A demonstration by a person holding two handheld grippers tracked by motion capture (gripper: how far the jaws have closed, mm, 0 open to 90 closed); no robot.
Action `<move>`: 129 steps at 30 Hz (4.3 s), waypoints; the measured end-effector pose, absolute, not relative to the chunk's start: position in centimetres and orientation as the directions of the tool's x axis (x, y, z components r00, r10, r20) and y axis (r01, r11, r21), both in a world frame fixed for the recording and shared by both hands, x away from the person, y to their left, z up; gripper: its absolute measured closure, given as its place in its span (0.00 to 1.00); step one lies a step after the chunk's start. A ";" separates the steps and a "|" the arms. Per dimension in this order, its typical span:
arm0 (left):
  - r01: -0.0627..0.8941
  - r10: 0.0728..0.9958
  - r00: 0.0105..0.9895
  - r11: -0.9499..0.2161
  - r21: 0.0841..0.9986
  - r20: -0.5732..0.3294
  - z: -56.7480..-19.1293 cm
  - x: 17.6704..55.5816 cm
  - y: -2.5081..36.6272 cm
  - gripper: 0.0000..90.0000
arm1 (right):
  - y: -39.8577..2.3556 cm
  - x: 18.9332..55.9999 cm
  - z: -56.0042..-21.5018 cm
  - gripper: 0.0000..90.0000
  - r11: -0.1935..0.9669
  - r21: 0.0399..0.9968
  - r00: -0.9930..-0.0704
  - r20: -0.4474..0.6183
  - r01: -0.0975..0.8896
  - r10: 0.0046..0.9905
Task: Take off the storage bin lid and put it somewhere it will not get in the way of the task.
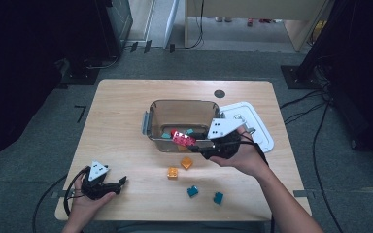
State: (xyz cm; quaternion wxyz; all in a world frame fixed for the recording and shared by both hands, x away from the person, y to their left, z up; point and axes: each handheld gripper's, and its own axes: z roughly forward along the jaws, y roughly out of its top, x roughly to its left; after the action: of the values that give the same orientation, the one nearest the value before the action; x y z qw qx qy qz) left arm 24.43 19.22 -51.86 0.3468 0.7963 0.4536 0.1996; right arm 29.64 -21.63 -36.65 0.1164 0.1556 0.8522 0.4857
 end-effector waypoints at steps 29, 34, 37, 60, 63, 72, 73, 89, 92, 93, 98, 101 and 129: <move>0.585 0.861 0.509 -0.348 0.733 0.002 -51.9 24.4 19.2 0.17 | -23.3 38.8 -39.1 0.67 0.432 0.799 -0.744 0.028 0.418 0.667; 0.585 0.861 0.509 -0.348 0.733 0.002 -51.9 24.4 19.2 0.17 | -23.3 39.6 -40.0 0.67 0.432 0.774 -0.721 0.045 0.463 0.692; 0.585 0.861 0.509 -0.348 0.733 0.002 -51.9 24.4 19.2 0.17 | -23.2 39.8 -40.5 0.67 0.443 0.756 -0.713 0.045 0.482 0.699; 0.585 0.861 0.509 -0.348 0.733 0.003 -51.9 24.4 19.2 0.17 | -23.4 38.5 -39.7 0.55 0.392 0.788 -0.708 0.077 0.475 0.702; 0.585 0.861 0.509 -0.348 0.733 0.003 -51.9 24.4 19.2 0.17 | -23.3 37.6 -39.0 0.56 0.385 0.802 -0.720 0.080 0.458 0.690; 0.584 0.861 0.509 -0.349 0.733 0.004 -51.9 24.4 19.2 0.17 | -22.8 34.5 -37.9 0.57 0.374 0.835 -0.761 0.080 0.404 0.644; 0.584 0.861 0.509 -0.349 0.733 0.003 -51.9 24.4 19.2 0.17 | -22.7 34.0 -37.8 0.57 0.375 0.836 -0.766 0.081 0.401 0.638; 0.583 0.860 0.510 -0.349 0.733 0.004 -51.9 24.4 19.2 0.17 | -19.6 29.1 -38.6 0.57 0.389 0.852 -0.845 0.109 0.350 0.523; 0.584 0.860 0.510 -0.349 0.733 0.004 -51.9 24.4 19.2 0.17 | -19.2 28.8 -39.5 0.57 0.401 0.847 -0.852 0.109 0.349 0.512; 0.584 0.860 0.510 -0.349 0.733 0.003 -51.9 24.4 19.2 0.17 | -19.1 28.7 -39.7 0.57 0.405 0.846 -0.854 0.107 0.348 0.510; 0.584 0.861 0.509 -0.349 0.733 0.004 -51.9 24.4 19.2 0.17 | -18.3 28.1 -41.5 0.57 0.436 0.830 -0.863 0.101 0.347 0.495; 0.584 0.861 0.509 -0.348 0.733 0.004 -51.9 24.4 19.2 0.17 | -17.8 27.9 -42.2 0.56 0.447 0.823 -0.867 0.104 0.350 0.488; 0.585 0.861 0.508 -0.347 0.733 0.002 -51.9 24.4 19.2 0.17 | -14.6 27.3 -48.9 0.52 0.530 0.759 -0.871 0.098 0.378 0.482</move>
State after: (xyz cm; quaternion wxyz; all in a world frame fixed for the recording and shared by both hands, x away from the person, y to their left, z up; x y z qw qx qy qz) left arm 24.38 19.24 -51.86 0.3469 0.7962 0.4540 0.1990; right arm 27.26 -14.62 -48.89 0.0619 0.2464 0.8723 0.4178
